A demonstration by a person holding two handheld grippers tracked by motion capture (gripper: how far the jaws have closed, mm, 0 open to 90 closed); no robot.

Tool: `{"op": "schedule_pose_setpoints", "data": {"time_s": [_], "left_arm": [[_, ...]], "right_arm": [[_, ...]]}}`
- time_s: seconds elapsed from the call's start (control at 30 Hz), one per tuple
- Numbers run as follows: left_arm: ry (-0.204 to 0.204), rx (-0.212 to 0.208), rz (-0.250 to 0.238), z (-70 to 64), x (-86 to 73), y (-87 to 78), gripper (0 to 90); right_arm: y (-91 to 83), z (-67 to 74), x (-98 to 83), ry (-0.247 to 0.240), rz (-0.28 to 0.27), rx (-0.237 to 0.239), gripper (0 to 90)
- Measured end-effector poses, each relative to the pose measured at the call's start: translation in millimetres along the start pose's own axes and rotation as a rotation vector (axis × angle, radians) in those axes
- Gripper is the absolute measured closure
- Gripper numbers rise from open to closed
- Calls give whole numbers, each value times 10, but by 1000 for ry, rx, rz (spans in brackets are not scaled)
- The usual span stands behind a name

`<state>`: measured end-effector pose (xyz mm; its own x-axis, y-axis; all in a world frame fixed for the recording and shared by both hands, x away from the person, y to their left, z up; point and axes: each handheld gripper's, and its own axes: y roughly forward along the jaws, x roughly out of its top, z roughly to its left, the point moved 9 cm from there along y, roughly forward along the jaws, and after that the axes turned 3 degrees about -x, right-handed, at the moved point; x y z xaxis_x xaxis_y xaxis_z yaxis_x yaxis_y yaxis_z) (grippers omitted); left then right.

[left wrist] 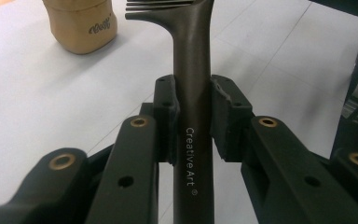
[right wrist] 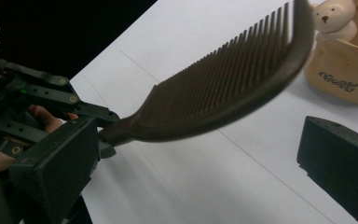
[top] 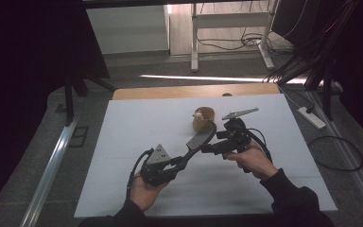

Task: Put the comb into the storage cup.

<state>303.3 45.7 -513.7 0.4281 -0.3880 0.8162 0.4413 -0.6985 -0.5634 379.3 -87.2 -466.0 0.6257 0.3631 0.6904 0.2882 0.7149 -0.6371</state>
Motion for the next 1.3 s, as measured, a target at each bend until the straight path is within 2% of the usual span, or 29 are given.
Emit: {"op": "schedule_pose_setpoints", "data": {"time_s": [0.13,0.27,0.4,0.6,0.77,0.93,1.3], "left_arm": [[0,1,-8,-25,11,32,721],[-11,4,-25,-46,18,68,721],[-27,7,-46,-65,8,106,721],[-5,37,-60,-105,-9,149,721],[8,51,-57,-107,-23,166,721],[11,59,-60,-93,-24,159,721],[16,52,-48,-84,-42,174,721]], "right_arm": [[23,4,17,22,2,15,0],[36,11,23,25,5,17,2],[26,7,34,36,0,26,37],[-13,10,52,55,-16,55,179],[-59,3,66,66,-32,76,367],[-69,-31,56,81,-31,76,535],[-87,-61,60,146,-44,132,727]]}}
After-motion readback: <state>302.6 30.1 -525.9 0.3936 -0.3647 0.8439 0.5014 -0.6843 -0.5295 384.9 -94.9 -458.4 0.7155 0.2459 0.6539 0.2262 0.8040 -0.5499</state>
